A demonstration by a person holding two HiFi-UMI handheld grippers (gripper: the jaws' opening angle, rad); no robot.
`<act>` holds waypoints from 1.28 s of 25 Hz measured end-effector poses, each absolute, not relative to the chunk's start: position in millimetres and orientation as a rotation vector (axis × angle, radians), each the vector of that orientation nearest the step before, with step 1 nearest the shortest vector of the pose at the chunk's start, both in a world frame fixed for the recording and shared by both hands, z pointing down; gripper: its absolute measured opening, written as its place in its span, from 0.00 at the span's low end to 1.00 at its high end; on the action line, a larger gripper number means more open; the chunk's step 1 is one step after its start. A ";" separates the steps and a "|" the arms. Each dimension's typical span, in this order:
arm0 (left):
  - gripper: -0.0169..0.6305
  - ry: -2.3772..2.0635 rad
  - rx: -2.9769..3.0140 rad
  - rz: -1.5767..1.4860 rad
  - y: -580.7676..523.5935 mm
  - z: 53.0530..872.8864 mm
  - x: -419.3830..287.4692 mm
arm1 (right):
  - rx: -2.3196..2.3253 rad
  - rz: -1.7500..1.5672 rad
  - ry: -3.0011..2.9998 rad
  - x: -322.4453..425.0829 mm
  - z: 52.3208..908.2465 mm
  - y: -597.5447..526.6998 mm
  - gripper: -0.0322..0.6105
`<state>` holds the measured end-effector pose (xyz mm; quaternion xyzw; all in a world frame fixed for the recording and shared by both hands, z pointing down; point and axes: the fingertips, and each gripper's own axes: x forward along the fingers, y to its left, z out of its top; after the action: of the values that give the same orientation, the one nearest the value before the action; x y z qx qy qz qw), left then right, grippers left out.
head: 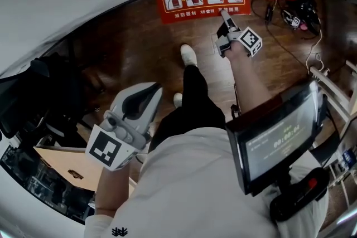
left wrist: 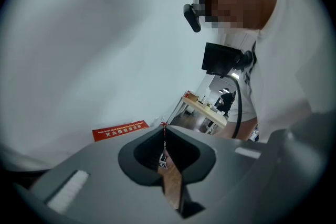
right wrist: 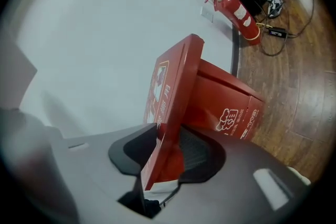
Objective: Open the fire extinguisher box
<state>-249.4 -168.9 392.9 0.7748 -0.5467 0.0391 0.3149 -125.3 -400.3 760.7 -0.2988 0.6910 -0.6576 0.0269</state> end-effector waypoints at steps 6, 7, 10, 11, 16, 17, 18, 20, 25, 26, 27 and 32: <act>0.03 -1.426 2.077 0.068 -186.0 384.9 -246.9 | -0.740 -1.932 2.224 -134.3 688.3 -406.1 0.20; 0.03 -1.426 2.082 0.059 -188.6 383.5 -246.5 | -0.708 -1.905 2.242 -139.1 673.4 -410.9 0.20; 0.03 -1.421 2.090 0.041 -195.3 378.4 -243.5 | -0.645 -1.859 2.263 -153.0 638.9 -424.9 0.23; 0.03 -1.421 2.092 0.038 -197.6 376.9 -242.4 | -0.631 -1.845 2.268 -157.2 629.6 -431.1 0.22; 0.03 -1.437 2.085 0.008 -203.6 371.5 -246.5 | -0.599 -1.768 2.275 -186.2 595.4 -470.2 0.18; 0.03 -1.443 2.079 0.005 -203.9 371.3 -247.9 | -0.598 -1.758 2.268 -191.6 591.5 -478.1 0.17; 0.03 -1.449 2.074 0.004 -203.7 371.2 -249.1 | -0.596 -1.749 2.259 -196.8 588.3 -485.4 0.17; 0.03 -1.459 2.061 0.007 -202.1 370.9 -250.6 | -0.590 -1.737 2.236 -205.7 583.7 -498.3 0.16; 0.03 -1.509 2.024 -0.010 -197.1 369.0 -257.6 | -0.597 -1.708 2.219 -224.1 579.3 -530.0 0.16; 0.03 -1.520 2.013 -0.011 -195.2 368.4 -259.4 | -0.605 -1.705 2.218 -226.5 579.3 -535.5 0.16; 0.03 -1.529 2.001 -0.013 -193.2 367.6 -261.1 | -0.612 -1.702 2.214 -228.5 579.1 -541.0 0.16; 0.03 -1.559 1.970 -0.009 -179.7 368.8 -268.0 | -0.628 -1.673 2.207 -242.1 580.1 -564.2 0.15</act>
<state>-268.0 -179.7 368.8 0.7458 -0.5899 -0.0033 0.3095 -242.1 -564.2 580.1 -0.2188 0.7683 -0.5825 0.1502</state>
